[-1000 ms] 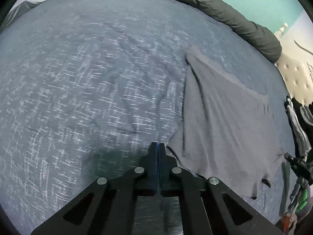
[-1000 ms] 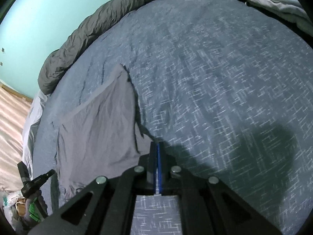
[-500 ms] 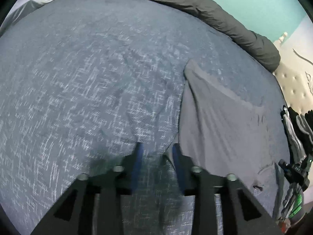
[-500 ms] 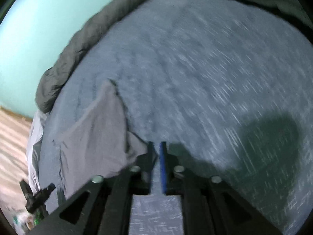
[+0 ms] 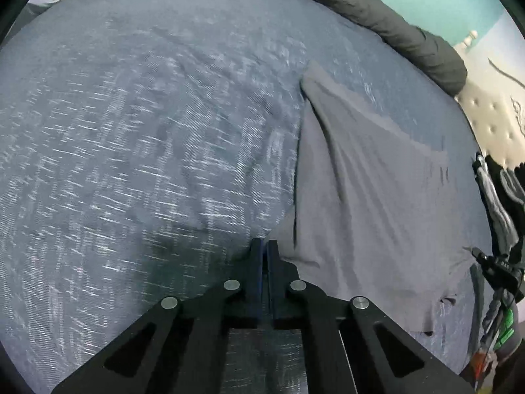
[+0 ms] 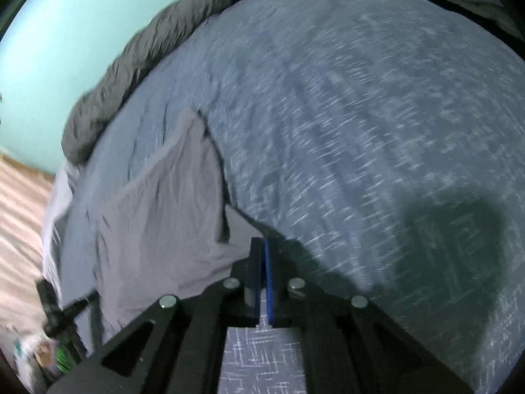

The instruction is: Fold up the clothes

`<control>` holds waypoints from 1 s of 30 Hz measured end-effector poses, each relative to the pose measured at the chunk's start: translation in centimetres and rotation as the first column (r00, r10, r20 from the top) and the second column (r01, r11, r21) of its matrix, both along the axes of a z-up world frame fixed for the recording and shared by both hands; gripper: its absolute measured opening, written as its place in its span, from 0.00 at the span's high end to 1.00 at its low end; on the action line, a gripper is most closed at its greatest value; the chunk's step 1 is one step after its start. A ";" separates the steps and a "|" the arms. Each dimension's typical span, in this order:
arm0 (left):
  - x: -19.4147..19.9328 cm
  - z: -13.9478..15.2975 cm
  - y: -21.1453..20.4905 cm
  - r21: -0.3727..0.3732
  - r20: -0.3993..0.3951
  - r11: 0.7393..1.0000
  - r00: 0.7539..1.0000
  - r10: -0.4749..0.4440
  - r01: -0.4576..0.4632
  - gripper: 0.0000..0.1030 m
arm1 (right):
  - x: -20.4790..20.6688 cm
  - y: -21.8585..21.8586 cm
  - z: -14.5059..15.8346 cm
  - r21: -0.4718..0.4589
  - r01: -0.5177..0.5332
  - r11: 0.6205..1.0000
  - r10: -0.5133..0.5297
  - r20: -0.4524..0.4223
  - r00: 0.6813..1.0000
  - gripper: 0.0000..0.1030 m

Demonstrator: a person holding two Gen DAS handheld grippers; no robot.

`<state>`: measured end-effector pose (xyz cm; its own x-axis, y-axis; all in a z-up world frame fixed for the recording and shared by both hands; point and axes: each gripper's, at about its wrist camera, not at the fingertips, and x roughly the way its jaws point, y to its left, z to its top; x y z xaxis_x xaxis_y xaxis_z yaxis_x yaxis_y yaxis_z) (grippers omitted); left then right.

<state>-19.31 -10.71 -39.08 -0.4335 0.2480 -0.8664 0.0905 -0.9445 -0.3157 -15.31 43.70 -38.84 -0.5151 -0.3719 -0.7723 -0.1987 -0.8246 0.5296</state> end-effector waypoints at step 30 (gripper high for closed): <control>4.5 3.6 7.6 -0.017 -0.020 0.989 0.989 -0.147 0.147 0.61 | 7.6 -3.8 3.8 0.094 -0.144 0.985 0.145 0.001 0.989 0.67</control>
